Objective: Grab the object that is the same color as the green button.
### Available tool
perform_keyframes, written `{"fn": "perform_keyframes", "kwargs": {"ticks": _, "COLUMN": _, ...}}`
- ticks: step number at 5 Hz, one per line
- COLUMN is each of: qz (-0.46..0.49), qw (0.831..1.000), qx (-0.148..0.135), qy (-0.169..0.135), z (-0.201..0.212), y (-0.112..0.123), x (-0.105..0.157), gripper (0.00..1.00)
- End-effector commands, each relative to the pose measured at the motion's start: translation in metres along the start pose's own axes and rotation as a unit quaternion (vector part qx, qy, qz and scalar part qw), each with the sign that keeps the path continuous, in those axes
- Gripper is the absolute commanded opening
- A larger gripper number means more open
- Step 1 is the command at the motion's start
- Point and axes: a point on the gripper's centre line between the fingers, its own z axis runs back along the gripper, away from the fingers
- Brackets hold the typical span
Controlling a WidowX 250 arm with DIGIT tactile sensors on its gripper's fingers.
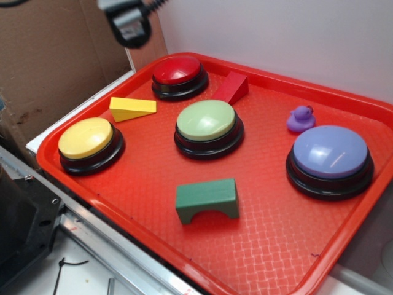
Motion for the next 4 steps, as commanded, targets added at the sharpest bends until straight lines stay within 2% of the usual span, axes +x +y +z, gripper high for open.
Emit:
{"fn": "perform_keyframes", "kwargs": {"ticks": 1, "qz": -0.038, "qw": 0.993, "qx": -0.062, "qy": 0.094, "z": -0.087, "y": -0.024, "x": -0.004, "gripper": 1.00}}
{"fn": "perform_keyframes", "kwargs": {"ticks": 2, "qz": -0.070, "qw": 0.984, "qx": -0.102, "qy": 0.125, "z": -0.134, "y": -0.039, "x": -0.017, "gripper": 1.00}}
{"fn": "perform_keyframes", "kwargs": {"ticks": 3, "qz": -0.079, "qw": 0.980, "qx": -0.123, "qy": 0.133, "z": -0.156, "y": -0.049, "x": -0.025, "gripper": 1.00}}
{"fn": "perform_keyframes", "kwargs": {"ticks": 4, "qz": -0.092, "qw": 0.982, "qx": -0.123, "qy": 0.108, "z": -0.141, "y": -0.056, "x": -0.027, "gripper": 1.00}}
